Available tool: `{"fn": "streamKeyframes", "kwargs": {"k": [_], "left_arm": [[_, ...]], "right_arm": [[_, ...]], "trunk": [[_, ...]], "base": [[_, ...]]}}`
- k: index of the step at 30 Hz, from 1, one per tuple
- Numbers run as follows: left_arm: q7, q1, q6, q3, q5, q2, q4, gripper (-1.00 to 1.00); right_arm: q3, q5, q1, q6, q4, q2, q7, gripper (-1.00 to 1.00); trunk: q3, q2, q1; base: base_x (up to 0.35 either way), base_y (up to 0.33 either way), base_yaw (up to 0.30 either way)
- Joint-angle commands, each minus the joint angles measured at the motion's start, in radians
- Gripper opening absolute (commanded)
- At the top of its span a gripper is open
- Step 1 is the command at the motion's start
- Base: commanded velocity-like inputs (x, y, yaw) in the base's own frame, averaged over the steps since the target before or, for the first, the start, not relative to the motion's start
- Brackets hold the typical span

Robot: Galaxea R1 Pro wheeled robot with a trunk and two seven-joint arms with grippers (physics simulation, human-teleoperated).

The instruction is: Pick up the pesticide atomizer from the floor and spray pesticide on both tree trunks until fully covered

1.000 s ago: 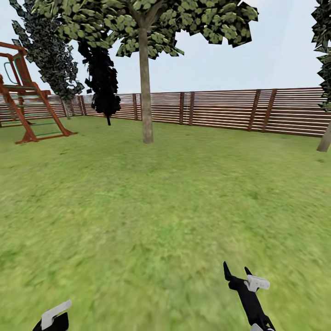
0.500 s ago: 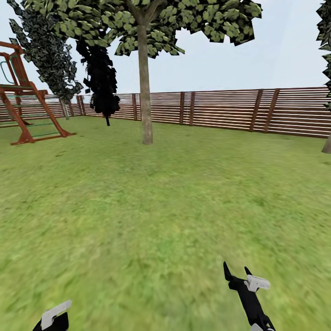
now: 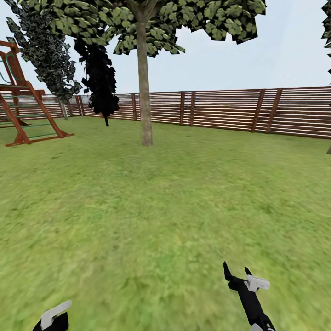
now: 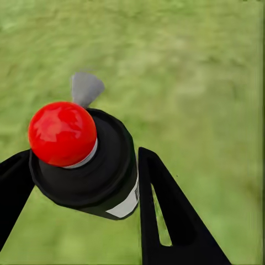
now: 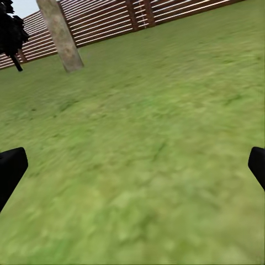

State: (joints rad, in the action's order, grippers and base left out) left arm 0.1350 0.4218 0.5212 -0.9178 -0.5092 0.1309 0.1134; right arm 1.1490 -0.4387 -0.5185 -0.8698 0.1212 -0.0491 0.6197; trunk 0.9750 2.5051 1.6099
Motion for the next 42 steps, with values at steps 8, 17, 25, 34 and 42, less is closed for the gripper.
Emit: {"fn": "streamKeyframes", "kwargs": {"k": [8, 17, 25, 34, 42], "left_arm": [[0.0, 0.0, 0.0, 0.0, 0.0, 0.0, 0.0, -1.0], [0.0, 0.0, 0.0, 0.0, 0.0, 0.0, 0.0, -1.0], [0.0, 0.0, 0.0, 0.0, 0.0, 0.0, 0.0, -1.0], [0.0, 0.0, 0.0, 0.0, 0.0, 0.001, 0.0, -1.0], [0.0, 0.0, 0.0, 0.0, 0.0, 0.001, 0.0, -1.0]], "right_arm": [[0.0, 0.0, 0.0, 0.0, 0.0, 0.0, 0.0, 1.0], [0.0, 0.0, 0.0, 0.0, 0.0, 0.0, 0.0, 1.0], [0.0, 0.0, 0.0, 0.0, 0.0, 0.0, 0.0, 1.0], [0.0, 0.0, 0.0, 0.0, 0.0, 0.0, 0.0, 1.0], [0.0, 0.0, 0.0, 0.0, 0.0, 0.0, 0.0, 1.0]], "trunk": [[0.0, 0.0, 0.0], [0.0, 0.0, 0.0], [0.0, 0.0, 0.0], [0.0, 0.0, 0.0], [0.0, 0.0, 0.0]], "base": [[0.331, 0.0, 0.0], [0.331, 0.0, 0.0], [0.331, 0.0, 0.0], [0.331, 0.0, 0.0], [0.331, 0.0, 0.0]]}}
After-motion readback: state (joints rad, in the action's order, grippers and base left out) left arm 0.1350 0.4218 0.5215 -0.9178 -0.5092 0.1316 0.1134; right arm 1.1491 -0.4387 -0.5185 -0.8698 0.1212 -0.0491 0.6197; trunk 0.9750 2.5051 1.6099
